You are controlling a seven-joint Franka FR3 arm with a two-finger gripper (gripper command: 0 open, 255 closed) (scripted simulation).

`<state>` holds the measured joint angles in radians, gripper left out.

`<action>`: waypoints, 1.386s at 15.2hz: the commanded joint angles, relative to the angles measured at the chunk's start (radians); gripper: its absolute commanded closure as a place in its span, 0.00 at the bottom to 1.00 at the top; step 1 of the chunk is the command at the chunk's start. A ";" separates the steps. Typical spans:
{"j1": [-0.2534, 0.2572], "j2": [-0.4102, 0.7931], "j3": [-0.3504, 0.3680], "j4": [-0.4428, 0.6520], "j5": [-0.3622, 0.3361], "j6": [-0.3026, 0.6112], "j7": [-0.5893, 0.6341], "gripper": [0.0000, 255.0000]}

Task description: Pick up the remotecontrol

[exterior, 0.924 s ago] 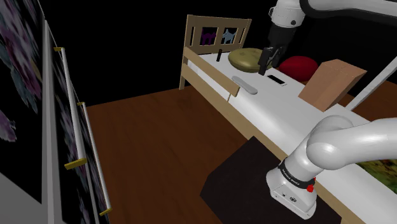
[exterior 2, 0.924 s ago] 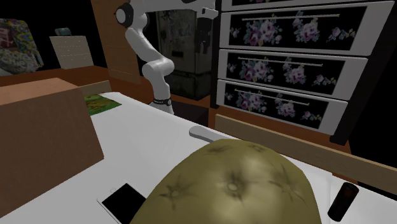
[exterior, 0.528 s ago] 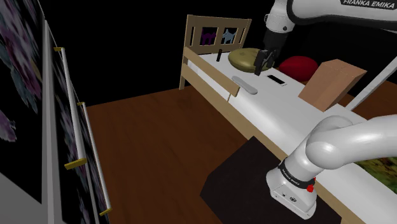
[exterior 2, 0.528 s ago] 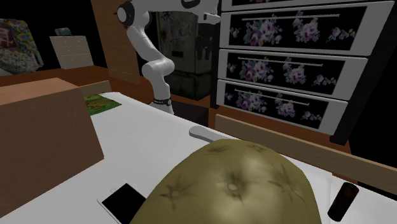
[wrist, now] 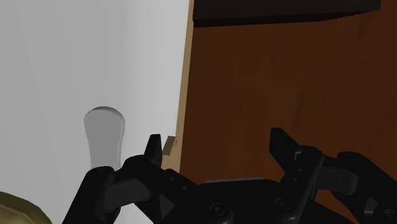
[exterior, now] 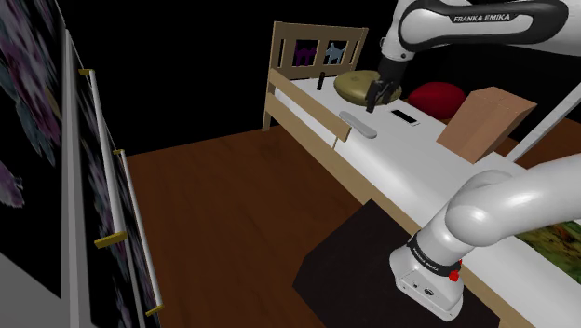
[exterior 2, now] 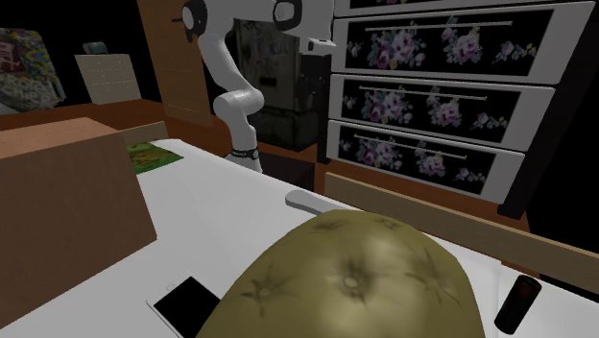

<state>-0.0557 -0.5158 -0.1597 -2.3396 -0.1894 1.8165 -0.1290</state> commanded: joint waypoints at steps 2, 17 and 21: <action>-0.012 0.088 -0.053 0.032 0.003 0.065 -0.050 0.00; -0.083 0.625 -0.247 0.317 0.230 0.298 -0.372 0.00; -0.136 0.787 -0.251 0.444 0.328 0.308 -0.462 0.00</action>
<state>-0.1785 0.2275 -0.4111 -1.9406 0.1124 2.1334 -0.5692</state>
